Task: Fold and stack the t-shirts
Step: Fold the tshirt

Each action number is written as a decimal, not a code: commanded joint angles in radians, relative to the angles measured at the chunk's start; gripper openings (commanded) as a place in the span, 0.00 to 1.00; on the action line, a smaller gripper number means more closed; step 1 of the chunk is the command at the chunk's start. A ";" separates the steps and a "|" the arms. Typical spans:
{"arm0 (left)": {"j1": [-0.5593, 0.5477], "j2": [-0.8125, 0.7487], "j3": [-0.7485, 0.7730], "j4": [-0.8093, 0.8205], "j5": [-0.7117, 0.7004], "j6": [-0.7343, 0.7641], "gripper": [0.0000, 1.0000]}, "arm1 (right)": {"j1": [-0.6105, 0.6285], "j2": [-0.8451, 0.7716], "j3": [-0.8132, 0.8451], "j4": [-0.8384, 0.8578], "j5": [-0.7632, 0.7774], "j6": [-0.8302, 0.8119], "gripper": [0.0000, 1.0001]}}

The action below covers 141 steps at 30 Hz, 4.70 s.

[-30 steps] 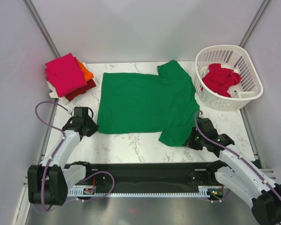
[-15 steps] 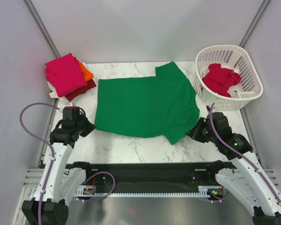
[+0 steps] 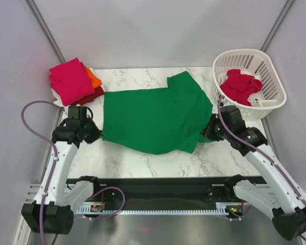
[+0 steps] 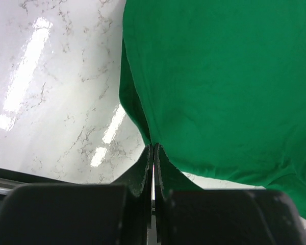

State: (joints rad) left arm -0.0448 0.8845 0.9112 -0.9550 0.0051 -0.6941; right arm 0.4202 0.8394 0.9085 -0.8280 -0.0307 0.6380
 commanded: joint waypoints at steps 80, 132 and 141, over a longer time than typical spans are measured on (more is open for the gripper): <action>-0.063 0.391 0.100 0.185 -0.064 0.245 0.71 | -0.071 0.978 0.411 0.412 -0.037 -0.070 0.56; -0.112 0.321 0.054 0.190 -0.149 0.289 0.64 | -0.060 1.080 0.538 0.397 -0.008 -0.090 0.52; -0.113 0.321 0.054 0.190 -0.151 0.289 0.63 | -0.060 1.110 0.555 0.397 -0.012 -0.092 0.52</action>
State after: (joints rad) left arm -0.1539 1.2106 0.9615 -0.7895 -0.1291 -0.4438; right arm 0.3573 1.9663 1.4277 -0.4301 -0.0452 0.5533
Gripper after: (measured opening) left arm 0.639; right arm 0.520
